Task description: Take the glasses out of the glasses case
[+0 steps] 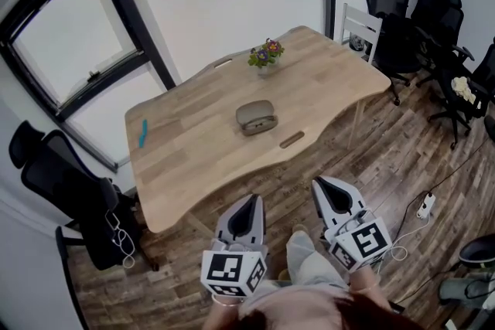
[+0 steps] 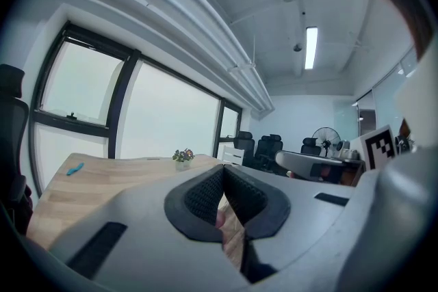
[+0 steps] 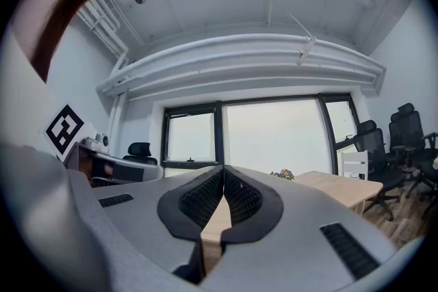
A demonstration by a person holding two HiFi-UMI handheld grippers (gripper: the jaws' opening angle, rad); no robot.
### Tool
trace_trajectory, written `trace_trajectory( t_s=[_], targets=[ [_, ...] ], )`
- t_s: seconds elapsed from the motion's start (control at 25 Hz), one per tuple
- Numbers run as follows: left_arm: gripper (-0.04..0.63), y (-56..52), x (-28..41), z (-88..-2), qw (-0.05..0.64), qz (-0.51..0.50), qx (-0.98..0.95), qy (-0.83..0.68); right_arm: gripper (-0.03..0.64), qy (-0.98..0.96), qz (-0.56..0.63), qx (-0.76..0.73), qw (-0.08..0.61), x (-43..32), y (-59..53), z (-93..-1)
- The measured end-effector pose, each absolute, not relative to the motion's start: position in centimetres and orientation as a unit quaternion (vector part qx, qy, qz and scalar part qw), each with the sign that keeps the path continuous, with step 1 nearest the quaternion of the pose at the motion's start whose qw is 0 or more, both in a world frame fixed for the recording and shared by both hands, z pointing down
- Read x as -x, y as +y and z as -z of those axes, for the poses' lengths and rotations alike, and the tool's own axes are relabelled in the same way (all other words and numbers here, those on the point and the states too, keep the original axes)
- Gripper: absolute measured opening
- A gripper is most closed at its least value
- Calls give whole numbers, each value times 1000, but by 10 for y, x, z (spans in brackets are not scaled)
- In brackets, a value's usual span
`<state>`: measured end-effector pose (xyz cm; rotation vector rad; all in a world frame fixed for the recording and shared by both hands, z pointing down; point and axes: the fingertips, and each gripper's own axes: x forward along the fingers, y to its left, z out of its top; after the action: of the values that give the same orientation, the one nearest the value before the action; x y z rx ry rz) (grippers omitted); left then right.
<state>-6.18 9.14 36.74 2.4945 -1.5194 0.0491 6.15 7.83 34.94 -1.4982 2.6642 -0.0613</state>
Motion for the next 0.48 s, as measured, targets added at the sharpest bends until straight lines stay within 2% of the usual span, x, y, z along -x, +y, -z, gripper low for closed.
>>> trace_trajectory(
  t_s=[0.48],
  targets=[
    [0, 3, 40, -379, 119, -20, -837, -534, 0, 886, 27, 461, 38, -70, -14, -362]
  ],
)
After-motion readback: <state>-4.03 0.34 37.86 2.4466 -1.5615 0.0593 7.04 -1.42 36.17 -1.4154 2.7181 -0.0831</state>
